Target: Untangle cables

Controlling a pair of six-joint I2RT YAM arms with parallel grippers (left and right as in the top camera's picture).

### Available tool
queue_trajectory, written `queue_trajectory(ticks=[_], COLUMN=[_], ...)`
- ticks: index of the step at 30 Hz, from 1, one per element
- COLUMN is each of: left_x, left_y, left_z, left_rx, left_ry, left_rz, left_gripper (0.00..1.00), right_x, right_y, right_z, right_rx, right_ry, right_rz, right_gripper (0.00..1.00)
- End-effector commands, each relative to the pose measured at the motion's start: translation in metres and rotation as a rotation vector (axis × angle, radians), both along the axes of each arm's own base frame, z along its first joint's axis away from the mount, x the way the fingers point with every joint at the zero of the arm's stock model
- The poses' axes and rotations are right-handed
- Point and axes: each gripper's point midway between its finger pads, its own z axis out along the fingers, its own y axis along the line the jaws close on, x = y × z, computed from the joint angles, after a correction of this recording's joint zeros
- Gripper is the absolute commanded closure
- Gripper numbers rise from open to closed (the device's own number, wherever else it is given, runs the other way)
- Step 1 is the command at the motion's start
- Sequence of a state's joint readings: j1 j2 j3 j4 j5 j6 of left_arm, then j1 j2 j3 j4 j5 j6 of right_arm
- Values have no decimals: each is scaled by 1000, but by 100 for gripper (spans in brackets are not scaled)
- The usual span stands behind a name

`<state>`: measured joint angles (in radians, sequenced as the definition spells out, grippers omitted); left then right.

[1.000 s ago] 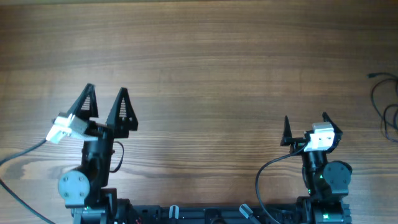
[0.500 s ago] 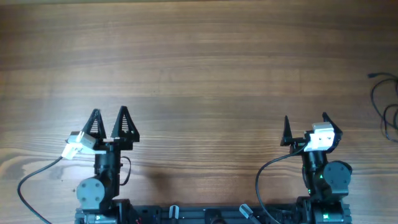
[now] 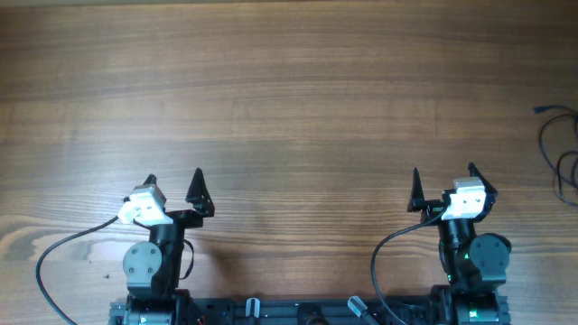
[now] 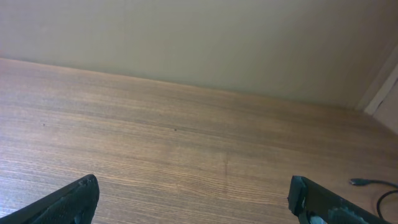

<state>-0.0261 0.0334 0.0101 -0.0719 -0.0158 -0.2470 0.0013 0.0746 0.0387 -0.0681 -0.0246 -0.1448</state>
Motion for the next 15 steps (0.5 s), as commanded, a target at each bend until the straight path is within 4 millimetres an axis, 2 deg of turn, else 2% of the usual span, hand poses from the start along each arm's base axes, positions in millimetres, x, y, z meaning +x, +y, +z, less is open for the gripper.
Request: queue_trajectory(ticks=[1, 7, 15], left_x=[-1, -2, -2], left_y=[-6, -23, -23], left_z=[0, -1, 0], left_rx=[94, 290, 289], left_ry=[-5, -20, -22], left_rz=[-40, -137, -136], left_gripper=[0, 0, 0], right_x=[0, 0, 0], right_y=[0, 0, 0], right_z=[1, 1, 1], right_rx=[-13, -13, -13], right_ry=[-5, -5, -5], right_rz=[-1, -1, -1], right_gripper=[0, 0, 1])
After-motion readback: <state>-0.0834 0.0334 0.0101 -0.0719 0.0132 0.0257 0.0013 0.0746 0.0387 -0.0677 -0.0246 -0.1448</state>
